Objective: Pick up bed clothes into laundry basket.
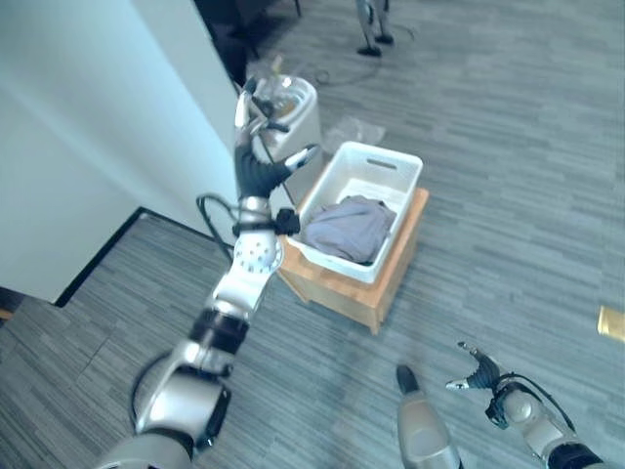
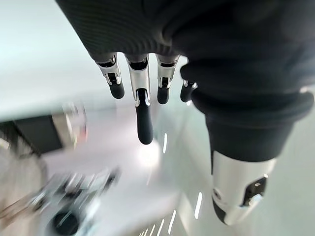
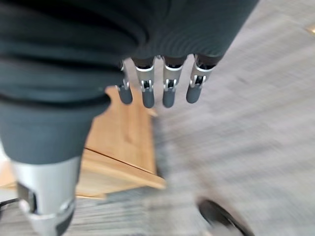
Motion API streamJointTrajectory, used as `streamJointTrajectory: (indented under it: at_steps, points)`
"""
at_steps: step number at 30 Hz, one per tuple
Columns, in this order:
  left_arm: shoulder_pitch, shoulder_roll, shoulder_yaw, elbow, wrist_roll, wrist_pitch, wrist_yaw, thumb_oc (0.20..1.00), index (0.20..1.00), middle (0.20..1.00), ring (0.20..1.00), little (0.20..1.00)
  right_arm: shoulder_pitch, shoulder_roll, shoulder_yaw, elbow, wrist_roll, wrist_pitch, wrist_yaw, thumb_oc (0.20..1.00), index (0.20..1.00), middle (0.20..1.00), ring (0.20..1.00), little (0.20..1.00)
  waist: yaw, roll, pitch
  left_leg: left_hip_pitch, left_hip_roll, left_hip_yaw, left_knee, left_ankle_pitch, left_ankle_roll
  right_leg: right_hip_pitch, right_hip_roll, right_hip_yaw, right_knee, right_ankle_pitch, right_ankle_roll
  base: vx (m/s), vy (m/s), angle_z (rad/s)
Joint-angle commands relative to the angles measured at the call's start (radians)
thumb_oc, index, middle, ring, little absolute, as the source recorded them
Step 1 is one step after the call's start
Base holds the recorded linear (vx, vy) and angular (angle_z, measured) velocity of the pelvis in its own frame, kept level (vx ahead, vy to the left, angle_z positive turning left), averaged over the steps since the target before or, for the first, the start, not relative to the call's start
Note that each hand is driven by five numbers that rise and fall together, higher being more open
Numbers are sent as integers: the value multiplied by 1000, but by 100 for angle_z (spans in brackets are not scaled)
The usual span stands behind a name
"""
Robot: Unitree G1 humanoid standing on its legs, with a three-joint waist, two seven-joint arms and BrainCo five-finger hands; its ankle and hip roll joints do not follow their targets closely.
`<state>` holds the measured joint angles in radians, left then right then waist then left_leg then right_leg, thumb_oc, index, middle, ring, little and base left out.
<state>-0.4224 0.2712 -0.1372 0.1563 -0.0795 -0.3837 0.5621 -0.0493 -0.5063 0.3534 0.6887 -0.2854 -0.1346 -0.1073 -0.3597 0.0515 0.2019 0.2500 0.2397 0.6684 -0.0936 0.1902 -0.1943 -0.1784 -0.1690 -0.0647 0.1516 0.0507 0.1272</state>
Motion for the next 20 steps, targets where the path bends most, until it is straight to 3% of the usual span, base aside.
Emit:
streamJointTrajectory:
  at_steps: [1, 2, 8, 9, 10, 13, 14, 15, 17, 18, 20]
  points:
    - [72, 39, 93, 33, -91, -53, -38, 1000, 1000, 1000, 1000, 1000, -7, 4, -23, -41, -2, -24, -17, 1000, 1000, 1000, 1000, 1000, 6, -44, -35, 44, -31, -78, 69, -208, -4, 125, 11, -66, -234, 52, 72, -257, 86, 66]
    - [159, 16, 95, 24, -121, -38, -73, 1000, 1000, 1000, 1000, 1000, -10, 22, -34, -32, 2, -18, -18, 1000, 1000, 1000, 1000, 1000, 31, -69, -39, 33, -42, -91, 55, -197, 14, 121, -7, -107, -233, 77, 71, -258, 85, 56]
    - [335, 34, 89, -3, -142, 31, -176, 1000, 1000, 1000, 1000, 1000, 29, 50, -100, -111, 37, -3, -2, 1000, 1000, 1000, 1000, 1000, 79, -112, -48, 11, -82, -188, 6, -210, 46, 132, -63, -195, -221, 107, 96, -187, 165, 80]
    - [353, 40, 80, 9, -149, 49, -196, 1000, 1000, 1000, 1000, 1000, 34, 48, -116, -130, 46, 2, -6, 1000, 1000, 1000, 1000, 1000, 82, -120, -45, 1, -88, -205, 6, -221, 50, 131, -75, -204, -218, 121, 106, -247, 198, 108]
    - [380, 51, 69, 19, -159, 68, -225, 1000, 1000, 1000, 1000, 1000, 31, 49, -137, -190, 77, 5, -2, 1000, 1000, 1000, 1000, 1000, 74, -133, -31, -18, -87, -231, 6, -215, 54, 93, -82, -164, -168, 168, 135, -249, 196, 88]
    - [406, 53, 59, 32, -176, 81, -258, 1000, 1000, 1000, 1000, 1000, 16, 43, -139, -220, 97, 11, -1, 1000, 1000, 1000, 1000, 1000, 69, -133, -29, -43, -86, -239, 6, -211, 67, 62, -76, -126, -109, 133, 135, -174, 172, 118]
    - [430, 58, 54, 43, -184, 91, -281, 1000, 1000, 1000, 1000, 1000, -3, 41, -127, -250, 115, 9, 9, 1000, 1000, 1000, 1000, 1000, 79, -133, -26, -56, -93, -238, 6, -206, 87, 79, -61, -121, -41, 84, 115, -195, 249, 33]
    - [431, 59, 55, 42, -184, 91, -281, 1000, 1000, 1000, 1000, 1000, -3, 41, -127, -251, 115, 9, 9, 1000, 1000, 1000, 1000, 1000, 79, -134, -26, -56, -94, -238, 6, -206, 87, 77, -62, -120, -37, 82, 115, -179, 211, -1]
    - [476, 58, 49, 29, -202, 114, -317, 1000, 1000, 1000, 1000, 1000, -38, 49, -111, -281, 149, 1, 15, 1000, 1000, 1000, 1000, 1000, 116, -132, -35, -83, -100, -229, 6, -189, 118, 118, -44, -150, 58, 30, 86, -160, 144, -9]
    - [477, 58, 49, 28, -202, 115, -317, 1000, 1000, 1000, 1000, 1000, -38, 49, -111, -281, 150, 1, 15, 1000, 1000, 1000, 1000, 1000, 116, -133, -35, -83, -101, -228, 6, -189, 118, 116, -45, -149, 61, 28, 86, -148, 105, -27]
    - [508, 69, 63, 23, -209, 132, -341, 1000, 1000, 1000, 1000, 1000, -66, 57, -96, -301, 160, 1, 24, 1000, 1000, 1000, 1000, 1000, 166, -137, -54, -113, -113, -213, 6, -180, 124, 212, -35, -199, -3, -10, 75, -105, 21, -33]
